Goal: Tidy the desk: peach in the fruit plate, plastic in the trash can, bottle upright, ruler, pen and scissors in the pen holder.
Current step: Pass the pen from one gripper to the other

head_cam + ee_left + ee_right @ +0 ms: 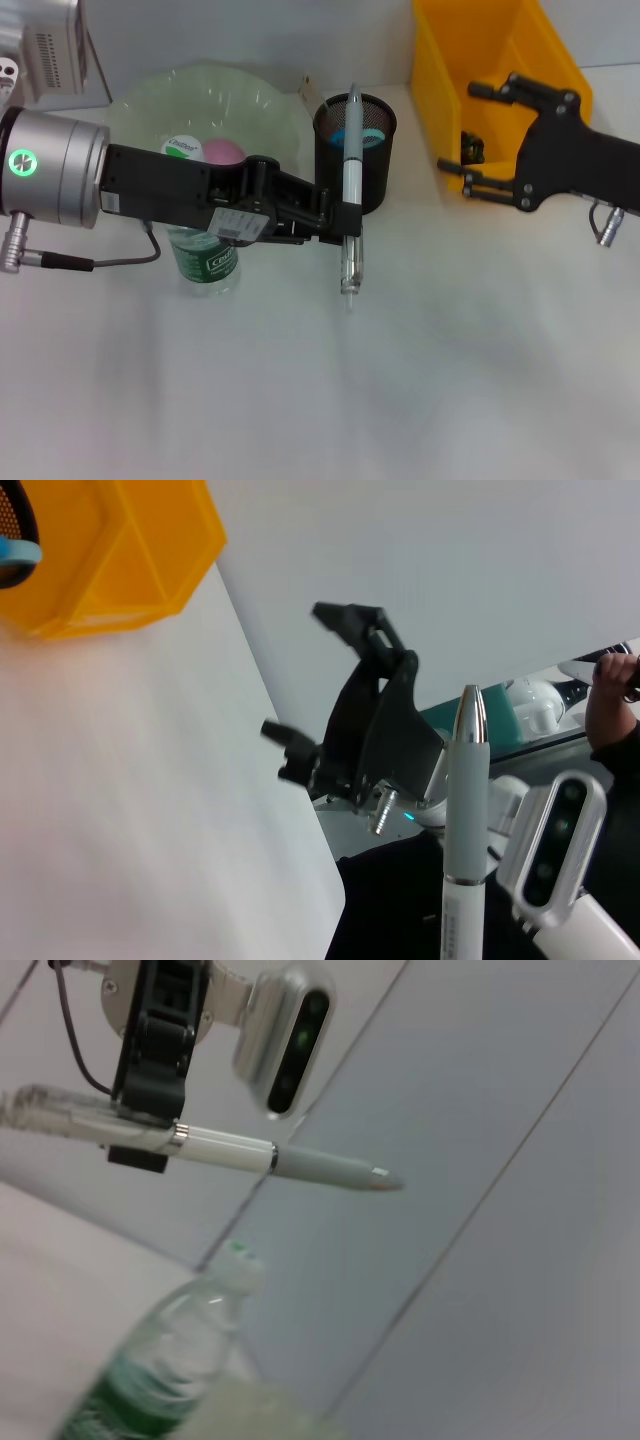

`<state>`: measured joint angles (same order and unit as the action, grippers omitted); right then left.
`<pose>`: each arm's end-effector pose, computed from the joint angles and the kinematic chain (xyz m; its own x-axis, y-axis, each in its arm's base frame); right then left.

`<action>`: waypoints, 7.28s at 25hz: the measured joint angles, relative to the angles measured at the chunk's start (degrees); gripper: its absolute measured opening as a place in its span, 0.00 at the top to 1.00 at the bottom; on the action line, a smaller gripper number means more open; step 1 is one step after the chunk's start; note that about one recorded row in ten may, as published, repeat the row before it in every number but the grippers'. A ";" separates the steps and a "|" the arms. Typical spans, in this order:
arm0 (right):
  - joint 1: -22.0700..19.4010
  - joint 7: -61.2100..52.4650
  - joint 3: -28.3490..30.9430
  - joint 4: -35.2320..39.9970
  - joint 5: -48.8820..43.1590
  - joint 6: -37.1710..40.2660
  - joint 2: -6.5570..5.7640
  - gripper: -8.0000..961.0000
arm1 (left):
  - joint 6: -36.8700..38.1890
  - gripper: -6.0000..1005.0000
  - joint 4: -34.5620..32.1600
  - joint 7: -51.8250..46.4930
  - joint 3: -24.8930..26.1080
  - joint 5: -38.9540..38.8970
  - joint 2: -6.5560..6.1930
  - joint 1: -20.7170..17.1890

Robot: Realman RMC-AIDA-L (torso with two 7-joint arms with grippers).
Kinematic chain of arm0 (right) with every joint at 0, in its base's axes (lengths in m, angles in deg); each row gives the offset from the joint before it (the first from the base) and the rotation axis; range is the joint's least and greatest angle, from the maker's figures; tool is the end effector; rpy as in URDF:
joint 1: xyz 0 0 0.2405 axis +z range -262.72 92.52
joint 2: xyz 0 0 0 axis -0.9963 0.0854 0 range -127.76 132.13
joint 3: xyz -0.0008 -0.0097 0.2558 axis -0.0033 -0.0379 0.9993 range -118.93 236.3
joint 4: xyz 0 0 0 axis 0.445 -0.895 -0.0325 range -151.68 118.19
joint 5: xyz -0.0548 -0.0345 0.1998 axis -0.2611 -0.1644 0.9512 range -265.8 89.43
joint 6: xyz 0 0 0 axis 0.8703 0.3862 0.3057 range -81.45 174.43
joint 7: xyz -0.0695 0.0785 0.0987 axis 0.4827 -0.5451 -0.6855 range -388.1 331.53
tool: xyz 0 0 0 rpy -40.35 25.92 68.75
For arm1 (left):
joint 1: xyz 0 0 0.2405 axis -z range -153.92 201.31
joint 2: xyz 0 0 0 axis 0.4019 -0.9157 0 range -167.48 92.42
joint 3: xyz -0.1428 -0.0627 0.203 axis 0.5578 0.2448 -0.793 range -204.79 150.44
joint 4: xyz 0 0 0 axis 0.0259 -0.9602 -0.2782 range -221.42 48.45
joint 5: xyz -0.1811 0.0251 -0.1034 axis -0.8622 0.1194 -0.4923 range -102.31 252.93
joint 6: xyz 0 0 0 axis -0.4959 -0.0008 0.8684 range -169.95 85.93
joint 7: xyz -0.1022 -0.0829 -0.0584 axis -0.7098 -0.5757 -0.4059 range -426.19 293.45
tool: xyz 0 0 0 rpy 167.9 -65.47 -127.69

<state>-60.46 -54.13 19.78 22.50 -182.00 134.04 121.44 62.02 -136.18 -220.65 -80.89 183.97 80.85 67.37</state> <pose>0.2648 0.3337 0.0397 0.8295 0.4842 -0.2783 0.1269 -0.6487 -0.7504 -0.1290 0.3480 0.0094 0.3563 0.9316 0.0717 0.8226 -0.3492 0.4488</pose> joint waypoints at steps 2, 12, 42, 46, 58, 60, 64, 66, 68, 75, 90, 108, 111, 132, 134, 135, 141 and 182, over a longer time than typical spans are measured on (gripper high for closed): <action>0.09 7.13 0.00 -3.28 3.80 -0.36 0.00 0.23 | 0.00 0.81 0.00 -0.14 0.00 -0.01 0.00 0.06; 2.50 33.54 -0.69 -12.87 11.47 -0.01 -0.34 0.23 | -0.59 0.81 1.56 -1.06 0.04 -1.98 0.23 0.10; 1.96 64.27 -4.29 -23.34 11.80 10.39 -0.45 0.23 | -0.21 0.81 9.38 -1.69 -2.03 -3.71 -0.15 -1.02; 2.06 64.40 -6.31 -23.71 11.76 10.57 -0.45 0.23 | 0.03 0.81 9.27 -1.84 -2.03 -3.67 -0.17 -1.02; 3.38 64.66 -8.26 -23.89 11.72 10.63 -0.44 0.23 | 0.47 0.81 9.38 -3.04 -2.21 -2.62 -0.35 -1.05; 3.84 64.67 -8.28 -23.85 11.72 10.62 -0.45 0.23 | 0.47 0.81 9.32 -3.13 -2.21 -2.19 -0.35 -1.05; 4.63 64.69 -9.60 -23.80 11.72 10.34 -0.61 0.23 | 0.46 0.81 9.41 -3.30 -2.20 -2.02 -0.35 -1.07; 4.73 64.70 -9.90 -23.80 11.72 10.34 -0.64 0.23 | 0.48 0.81 9.40 -3.36 -2.20 -2.01 -0.35 -1.10; 4.84 64.70 -10.34 -23.78 11.72 10.40 -0.67 0.23 | 0.50 0.81 9.36 -3.48 -2.19 -2.00 -0.35 -1.12; 5.15 64.72 -11.95 -23.83 11.72 10.66 -0.70 0.23 | 0.61 0.81 9.45 -3.82 -2.17 -1.88 -0.35 -1.46; 4.40 68.91 -12.34 -24.15 11.73 11.93 -0.54 0.23 | 0.27 0.81 10.06 -5.00 -2.17 -0.83 -0.35 -1.66; 4.90 70.46 -13.14 -25.20 11.73 11.30 -0.66 0.23 | 1.86 0.81 9.56 -5.81 -1.67 -0.56 -0.35 -0.93; 5.10 70.08 -13.07 -25.56 11.94 11.31 -0.68 0.23 | 1.72 0.81 9.53 -5.97 -1.66 -0.50 -0.35 -0.90; 5.51 70.28 -13.01 -25.71 12.11 11.40 -0.70 0.24 | 1.03 0.81 9.91 -7.00 -1.65 -0.19 -0.92 -0.43; 5.50 70.27 -12.96 -25.71 12.11 11.33 -0.71 0.24 | 0.99 0.81 9.95 -7.00 -1.66 -0.19 -0.86 -0.42; 5.50 70.27 -12.96 -25.71 12.11 11.33 -0.71 0.24 | 0.99 0.81 9.95 -7.00 -1.66 -0.19 -0.86 -0.42; 5.50 70.46 -13.19 -25.80 12.11 11.24 -0.71 0.45 | 0.93 0.81 9.97 -6.99 -1.73 -0.20 -0.75 -0.28; 5.65 72.61 -14.03 -25.51 11.07 9.62 -0.35 0.85 | 0.91 0.80 9.49 -6.30 -1.62 -0.23 -1.83 -0.39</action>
<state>-54.81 18.48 5.75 -3.01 -170.94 143.67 121.09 62.92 -126.69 -226.96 -82.51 183.73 79.02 66.98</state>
